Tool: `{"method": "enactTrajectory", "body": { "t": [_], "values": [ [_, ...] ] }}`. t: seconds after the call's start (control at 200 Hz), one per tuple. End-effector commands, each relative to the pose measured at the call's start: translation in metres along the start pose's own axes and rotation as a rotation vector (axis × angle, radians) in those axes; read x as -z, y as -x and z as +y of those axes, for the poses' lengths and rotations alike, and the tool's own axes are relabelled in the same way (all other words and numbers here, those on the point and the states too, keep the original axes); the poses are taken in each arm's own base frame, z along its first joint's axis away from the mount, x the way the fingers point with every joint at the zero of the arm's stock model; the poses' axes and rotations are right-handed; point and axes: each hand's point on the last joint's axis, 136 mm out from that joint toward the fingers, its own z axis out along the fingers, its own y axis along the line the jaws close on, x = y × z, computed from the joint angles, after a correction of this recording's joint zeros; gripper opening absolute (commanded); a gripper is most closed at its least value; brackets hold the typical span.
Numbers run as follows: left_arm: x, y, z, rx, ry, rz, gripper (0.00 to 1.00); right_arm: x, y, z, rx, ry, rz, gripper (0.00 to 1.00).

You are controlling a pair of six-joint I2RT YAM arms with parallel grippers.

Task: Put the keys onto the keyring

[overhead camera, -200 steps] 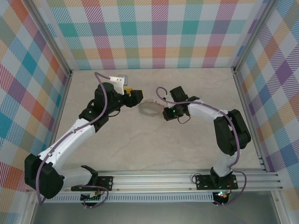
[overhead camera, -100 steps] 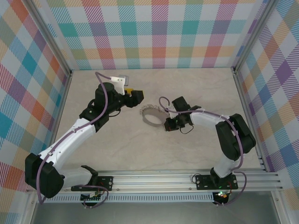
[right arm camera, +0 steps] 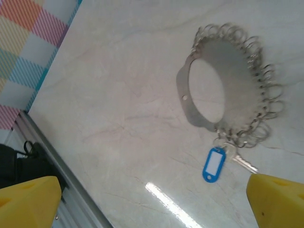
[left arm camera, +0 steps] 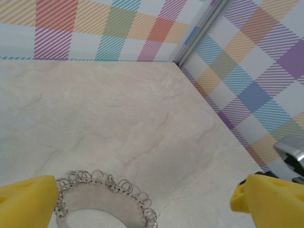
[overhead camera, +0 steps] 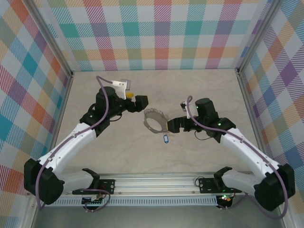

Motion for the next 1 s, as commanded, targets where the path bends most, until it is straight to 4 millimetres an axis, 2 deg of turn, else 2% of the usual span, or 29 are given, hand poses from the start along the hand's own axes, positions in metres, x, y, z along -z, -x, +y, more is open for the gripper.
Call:
{"method": "enactTrajectory", "body": {
  "t": [0.0,0.095,0.235,0.305,0.4,0.435,0.575,0.685,0.935,0.995],
  "values": [
    [0.022,0.014,-0.001,-0.006,0.018,-0.078,1.00,0.020,0.011,-0.024,-0.027,-0.176,-0.064,1.00],
    [0.040,0.022,0.012,-0.006,0.107,-0.152,1.00,0.039,0.029,-0.050,-0.019,-0.350,-0.158,1.00],
    [0.069,0.029,0.043,-0.067,0.295,-0.283,1.00,0.074,0.060,-0.094,-0.024,-0.644,-0.356,1.00],
    [0.080,0.023,0.074,-0.059,0.462,-0.316,1.00,0.089,0.074,-0.112,-0.041,-0.742,-0.480,1.00],
    [0.090,0.008,0.111,-0.172,0.686,-0.215,1.00,0.101,0.087,-0.135,-0.055,-0.840,-0.622,1.00],
    [0.092,0.003,0.124,-0.179,0.744,-0.201,1.00,0.103,0.088,-0.148,-0.069,-0.893,-0.642,1.00],
    [0.100,-0.013,0.166,-0.172,0.807,-0.227,1.00,0.092,0.076,-0.201,-0.086,-1.036,-0.560,1.00],
    [0.102,-0.033,0.196,-0.159,0.847,-0.225,1.00,0.083,0.061,-0.231,-0.098,-1.086,-0.520,1.00],
    [0.080,-0.090,0.242,-0.188,0.863,-0.159,1.00,0.071,0.045,-0.256,-0.048,-1.084,-0.539,1.00],
    [0.076,-0.098,0.249,-0.182,0.858,-0.167,1.00,0.070,0.044,-0.260,-0.030,-1.070,-0.566,1.00]
  ]
}}
